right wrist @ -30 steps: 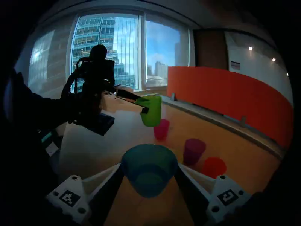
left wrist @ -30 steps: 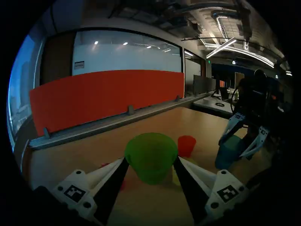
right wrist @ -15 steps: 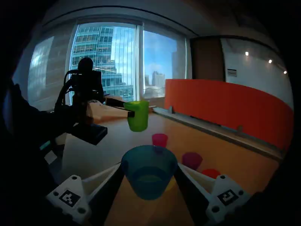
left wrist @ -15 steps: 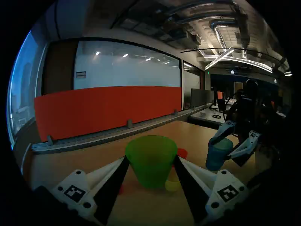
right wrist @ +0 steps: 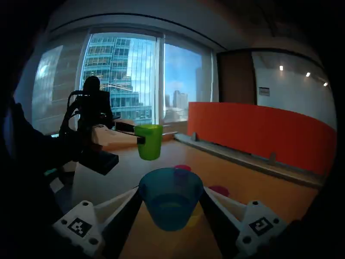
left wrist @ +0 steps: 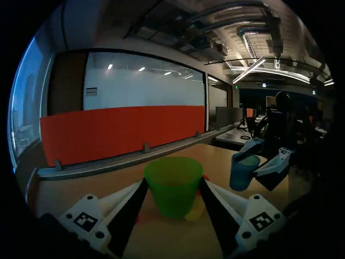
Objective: Pour water
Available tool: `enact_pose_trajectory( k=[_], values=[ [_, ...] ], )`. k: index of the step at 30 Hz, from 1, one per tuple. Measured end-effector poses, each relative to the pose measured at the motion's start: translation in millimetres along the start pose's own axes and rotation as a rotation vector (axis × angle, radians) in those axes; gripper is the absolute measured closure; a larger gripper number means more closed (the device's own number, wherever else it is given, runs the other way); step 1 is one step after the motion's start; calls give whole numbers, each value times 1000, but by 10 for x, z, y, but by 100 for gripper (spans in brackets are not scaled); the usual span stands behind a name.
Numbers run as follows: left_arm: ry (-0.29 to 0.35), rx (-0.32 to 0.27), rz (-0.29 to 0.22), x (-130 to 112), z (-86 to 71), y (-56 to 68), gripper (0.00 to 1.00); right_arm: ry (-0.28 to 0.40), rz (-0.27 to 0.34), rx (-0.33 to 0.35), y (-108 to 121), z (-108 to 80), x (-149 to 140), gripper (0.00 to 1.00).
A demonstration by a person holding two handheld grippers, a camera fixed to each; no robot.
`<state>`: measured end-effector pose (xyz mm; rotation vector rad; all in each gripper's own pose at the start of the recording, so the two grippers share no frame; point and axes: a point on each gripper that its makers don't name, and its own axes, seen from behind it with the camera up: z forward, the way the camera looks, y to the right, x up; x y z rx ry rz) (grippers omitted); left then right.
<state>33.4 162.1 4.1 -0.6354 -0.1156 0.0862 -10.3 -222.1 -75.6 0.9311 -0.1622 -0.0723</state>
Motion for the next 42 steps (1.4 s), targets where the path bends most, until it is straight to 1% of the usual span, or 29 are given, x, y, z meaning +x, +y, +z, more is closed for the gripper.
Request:
enact_pose_trajectory(
  k=[8,17,23,34,42],
  values=[
    [14,-12,4,25,-79,74,15,38,0,3,5,18,175,9],
    [19,-10,17,34,-132,74,15,45,-20,6,-4,38,271,9],
    [17,-13,21,20,-139,66,15,48,-34,6,-4,57,337,9],
    [2,-25,24,-99,-96,88,15,39,-91,4,37,106,453,9],
    [-3,-36,14,-167,-81,113,15,46,-154,2,47,162,613,9]
  ],
)
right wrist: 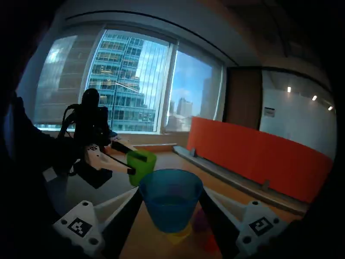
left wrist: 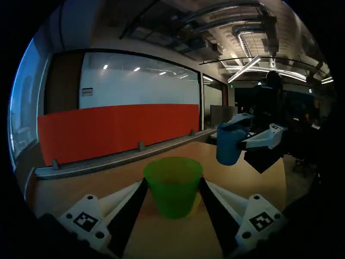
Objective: Pour water
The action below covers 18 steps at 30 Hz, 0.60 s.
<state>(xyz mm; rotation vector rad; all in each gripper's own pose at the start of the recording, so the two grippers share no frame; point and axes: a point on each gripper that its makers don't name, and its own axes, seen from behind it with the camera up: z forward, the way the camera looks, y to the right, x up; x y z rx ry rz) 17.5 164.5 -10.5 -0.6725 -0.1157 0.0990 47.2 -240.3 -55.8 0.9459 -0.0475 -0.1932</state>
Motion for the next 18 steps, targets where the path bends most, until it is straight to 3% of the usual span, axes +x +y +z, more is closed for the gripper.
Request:
enact_pose_trajectory(
  k=[8,18],
  values=[
    [-3,0,21,-66,17,-9,15,-7,-77,-6,41,64,90,9],
    [10,-16,56,-61,55,75,15,-11,-180,-10,78,153,251,9]
  ],
)
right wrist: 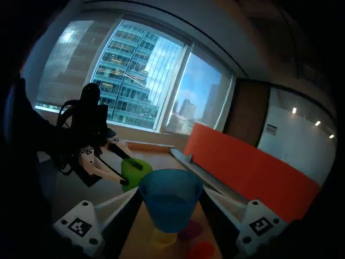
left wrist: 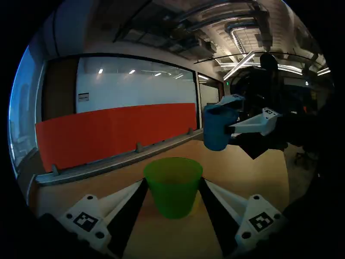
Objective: Pour water
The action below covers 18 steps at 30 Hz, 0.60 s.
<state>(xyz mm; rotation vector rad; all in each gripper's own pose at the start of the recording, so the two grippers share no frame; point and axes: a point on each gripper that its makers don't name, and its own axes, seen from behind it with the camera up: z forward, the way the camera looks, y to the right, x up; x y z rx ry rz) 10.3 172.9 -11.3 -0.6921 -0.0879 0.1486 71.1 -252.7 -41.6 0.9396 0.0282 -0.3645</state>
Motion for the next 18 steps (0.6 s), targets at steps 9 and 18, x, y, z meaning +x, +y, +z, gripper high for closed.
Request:
enact_pose_trajectory(
  k=[9,18],
  values=[
    [9,-10,-17,11,28,39,15,0,-112,-12,129,46,190,9],
    [17,-18,-28,36,32,71,15,-15,-216,-18,226,158,315,9]
  ],
)
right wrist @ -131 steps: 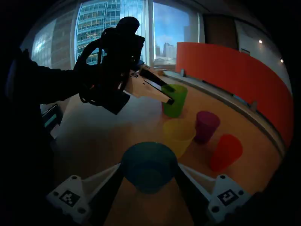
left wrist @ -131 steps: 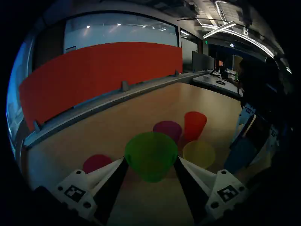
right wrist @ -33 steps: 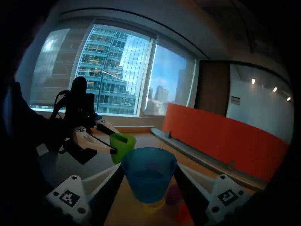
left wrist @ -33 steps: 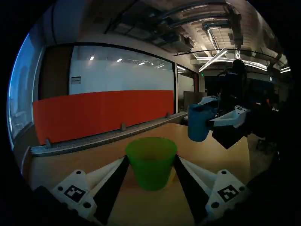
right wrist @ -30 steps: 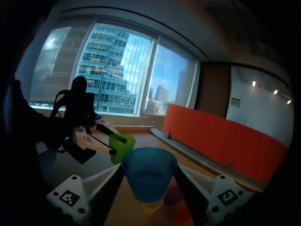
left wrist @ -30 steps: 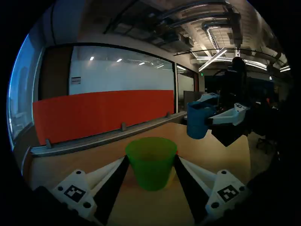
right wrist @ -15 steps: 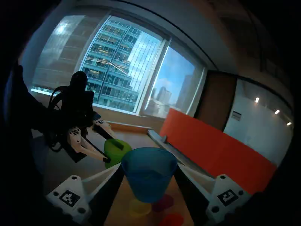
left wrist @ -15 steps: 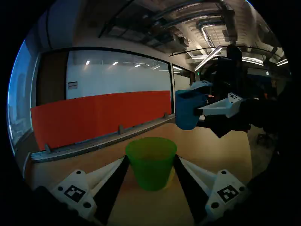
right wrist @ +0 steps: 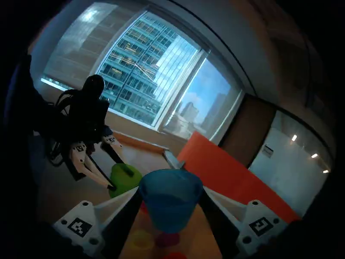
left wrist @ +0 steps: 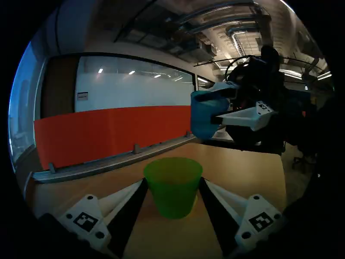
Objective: Pour water
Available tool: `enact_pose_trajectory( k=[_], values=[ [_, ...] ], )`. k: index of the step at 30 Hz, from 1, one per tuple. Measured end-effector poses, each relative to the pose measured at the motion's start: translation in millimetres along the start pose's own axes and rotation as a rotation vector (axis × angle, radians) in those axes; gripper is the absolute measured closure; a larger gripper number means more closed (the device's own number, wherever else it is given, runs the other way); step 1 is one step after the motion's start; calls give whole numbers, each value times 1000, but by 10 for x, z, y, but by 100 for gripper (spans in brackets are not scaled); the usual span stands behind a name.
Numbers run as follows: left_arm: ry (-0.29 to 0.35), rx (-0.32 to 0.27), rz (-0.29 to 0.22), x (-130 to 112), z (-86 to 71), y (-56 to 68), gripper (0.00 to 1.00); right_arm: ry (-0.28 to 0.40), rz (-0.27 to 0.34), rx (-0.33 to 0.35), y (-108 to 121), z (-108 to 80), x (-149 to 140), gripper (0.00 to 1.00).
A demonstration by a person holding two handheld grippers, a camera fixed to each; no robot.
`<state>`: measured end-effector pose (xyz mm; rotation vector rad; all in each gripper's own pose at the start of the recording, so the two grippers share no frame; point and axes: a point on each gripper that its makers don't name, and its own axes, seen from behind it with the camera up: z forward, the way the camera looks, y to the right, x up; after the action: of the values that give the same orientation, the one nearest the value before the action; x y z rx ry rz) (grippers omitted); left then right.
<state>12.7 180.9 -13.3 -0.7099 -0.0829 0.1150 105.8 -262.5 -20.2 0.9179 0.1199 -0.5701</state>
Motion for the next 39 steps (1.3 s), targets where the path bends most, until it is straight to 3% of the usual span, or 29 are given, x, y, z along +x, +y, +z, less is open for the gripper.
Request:
enact_pose_trajectory(
  k=[39],
  values=[
    [1,-35,-2,27,52,157,15,-31,-383,-23,271,457,238,10]
  ],
)
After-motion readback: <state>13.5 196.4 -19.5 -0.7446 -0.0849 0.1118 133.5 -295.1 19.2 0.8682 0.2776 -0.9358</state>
